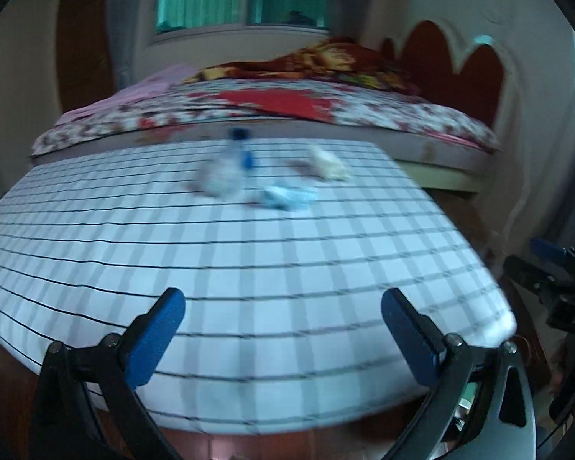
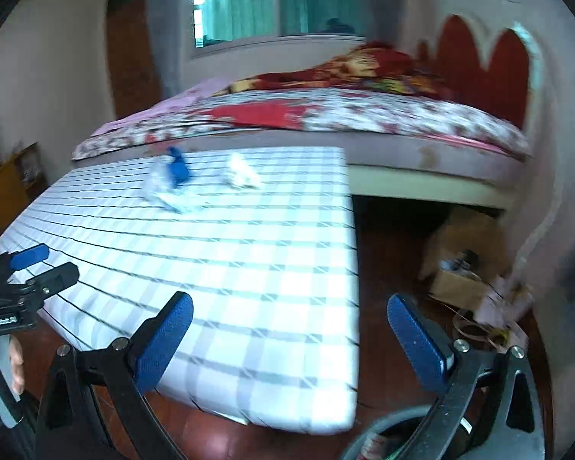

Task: Collect trash
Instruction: 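Move both tools back toward the mattress, then grasp the clear plastic bag with the left tool while the right tool grasps the light blue cloth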

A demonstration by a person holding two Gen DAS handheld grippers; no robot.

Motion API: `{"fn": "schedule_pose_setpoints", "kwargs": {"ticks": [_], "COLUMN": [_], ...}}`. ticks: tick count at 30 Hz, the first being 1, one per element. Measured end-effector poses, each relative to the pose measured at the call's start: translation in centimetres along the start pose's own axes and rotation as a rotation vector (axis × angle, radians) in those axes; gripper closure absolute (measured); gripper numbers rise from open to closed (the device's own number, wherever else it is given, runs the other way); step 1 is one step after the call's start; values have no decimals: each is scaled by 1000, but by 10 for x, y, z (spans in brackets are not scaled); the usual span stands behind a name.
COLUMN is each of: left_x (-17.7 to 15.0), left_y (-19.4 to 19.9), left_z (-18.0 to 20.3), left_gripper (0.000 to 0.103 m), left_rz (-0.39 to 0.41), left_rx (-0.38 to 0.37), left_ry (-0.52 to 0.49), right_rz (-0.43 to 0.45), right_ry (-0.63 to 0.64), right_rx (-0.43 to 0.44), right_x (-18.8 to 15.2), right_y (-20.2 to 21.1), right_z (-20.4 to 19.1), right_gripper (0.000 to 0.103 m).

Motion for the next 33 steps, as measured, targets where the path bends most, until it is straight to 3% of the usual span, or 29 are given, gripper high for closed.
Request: {"fn": "schedule_pose_setpoints", "kwargs": {"ticks": [4, 7, 16, 19, 22, 27, 33], "left_x": [15, 27, 57, 68, 81, 110, 135], "left_y": [-23, -43, -93, -109, -124, -147, -184], "left_z": [-42, -68, -95, -93, -88, -72, -62], "left_gripper": [1, 1, 1, 1, 1, 1, 3], "left_rz": [-17, -42, -84, -93, -92, -62, -107], "left_rx": [55, 84, 110, 100, 88, 47, 53], "left_ry": [47, 69, 70, 53, 53, 46, 50], "right_rz": [-14, -36, -165, -217, -242, -184, -213], "right_ry": [82, 133, 257, 279, 306, 210, 197], "right_rx": [58, 87, 100, 132, 147, 212, 218], "right_x": [38, 61, 103, 109, 113, 129, 134], "right_y": [-47, -80, -183, -211, -227, -216, -229], "right_z": [-42, -70, -121, -127, -125, -101, -92], "right_gripper": [4, 17, 20, 33, 70, 71, 71]}}
Point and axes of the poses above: each gripper's, at about its wrist camera, not at the fingertips, and y roughly against the way its jaws point, z to its right, x to its top, the point moved 2 cm from there along -y, roughly the way its jaws point, and after that the axes turned 7 degrees about -z, right-handed, at the moved point
